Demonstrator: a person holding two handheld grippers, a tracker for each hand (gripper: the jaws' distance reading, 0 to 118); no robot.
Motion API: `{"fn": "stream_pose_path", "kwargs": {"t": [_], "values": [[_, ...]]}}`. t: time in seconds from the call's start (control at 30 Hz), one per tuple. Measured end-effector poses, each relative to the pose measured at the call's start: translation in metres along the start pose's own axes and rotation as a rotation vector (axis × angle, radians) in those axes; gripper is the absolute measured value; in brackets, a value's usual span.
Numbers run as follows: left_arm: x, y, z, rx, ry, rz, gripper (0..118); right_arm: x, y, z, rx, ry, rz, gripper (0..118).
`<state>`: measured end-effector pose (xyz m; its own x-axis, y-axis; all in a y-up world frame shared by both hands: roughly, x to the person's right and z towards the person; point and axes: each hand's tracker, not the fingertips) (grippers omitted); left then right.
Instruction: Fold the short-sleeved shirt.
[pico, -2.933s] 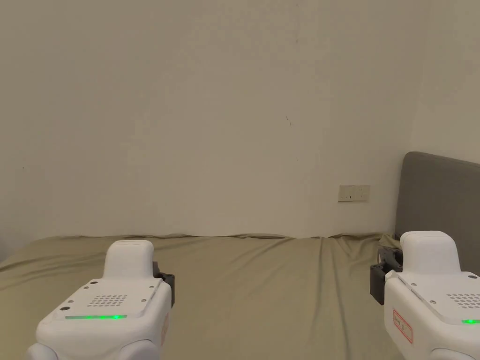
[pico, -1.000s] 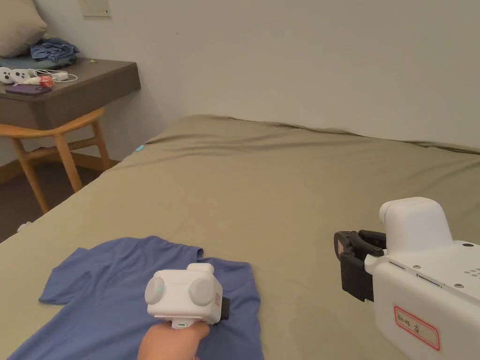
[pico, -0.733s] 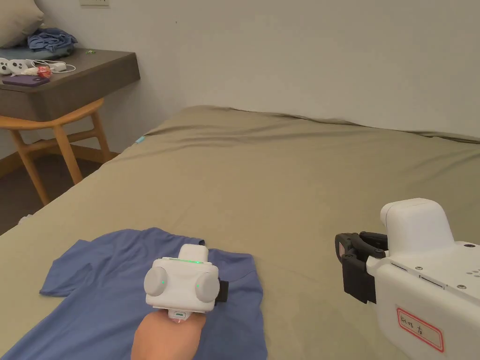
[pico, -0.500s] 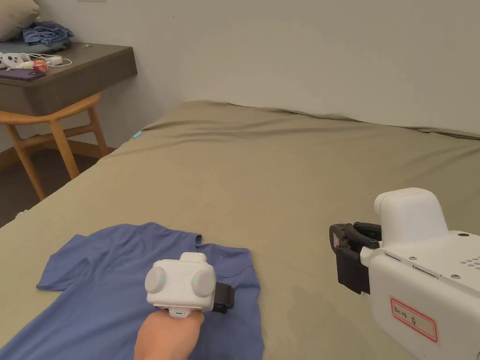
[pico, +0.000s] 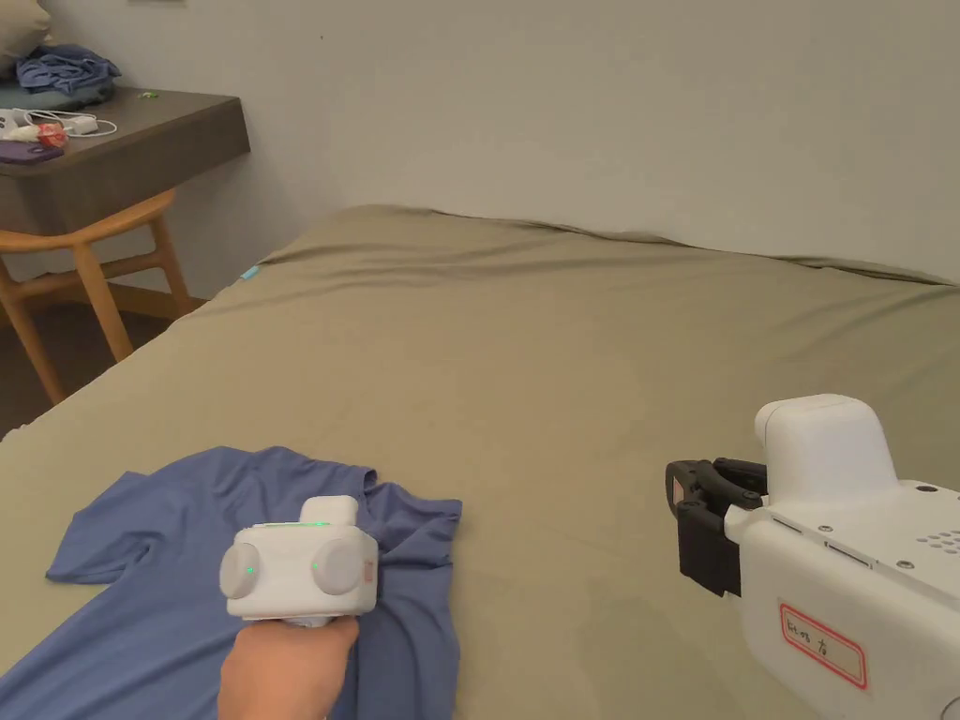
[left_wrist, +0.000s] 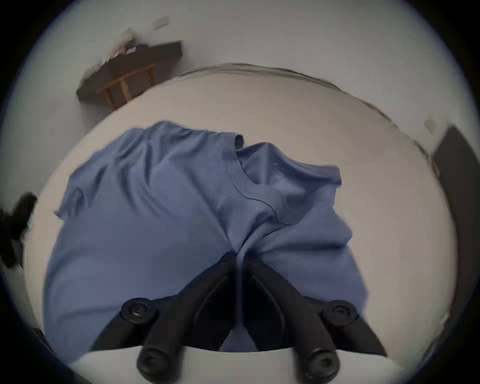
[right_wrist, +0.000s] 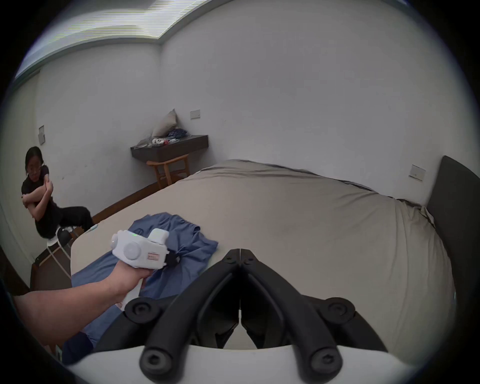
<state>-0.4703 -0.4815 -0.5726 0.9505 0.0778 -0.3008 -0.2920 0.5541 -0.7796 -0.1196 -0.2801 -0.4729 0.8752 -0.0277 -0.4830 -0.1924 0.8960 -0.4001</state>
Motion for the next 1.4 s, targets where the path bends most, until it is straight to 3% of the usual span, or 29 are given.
{"fn": "stream_pose_path", "kwargs": {"t": [0.13,0.23,0.4,0.7,1.0,1.23,1.4], "values": [[-0.011,0.008,0.052,0.11,-0.092,0.165,1,0.019,0.001,0.03,0.08,-0.119,-0.024,2],[-0.003,0.013,0.116,0.236,-0.081,0.147,1,0.041,0.004,0.061,0.128,-0.211,-0.064,2],[0.058,0.031,0.168,0.285,-0.123,-0.092,1,0.085,-0.002,0.128,0.156,-0.428,-0.025,2],[0.251,0.005,0.237,0.228,-0.289,-0.403,2,0.164,-0.036,0.297,0.153,-0.733,-0.077,2],[0.394,-0.032,0.317,0.312,-0.506,-0.547,2,0.193,-0.075,0.455,0.167,-0.975,-0.124,2],[0.524,-0.082,0.295,0.151,-0.632,-0.682,2,0.195,-0.089,0.511,0.162,-1.059,-0.154,2],[0.589,-0.155,0.227,0.0,-0.525,-0.817,2,0.197,-0.097,0.53,0.15,-1.078,-0.165,2]]}}
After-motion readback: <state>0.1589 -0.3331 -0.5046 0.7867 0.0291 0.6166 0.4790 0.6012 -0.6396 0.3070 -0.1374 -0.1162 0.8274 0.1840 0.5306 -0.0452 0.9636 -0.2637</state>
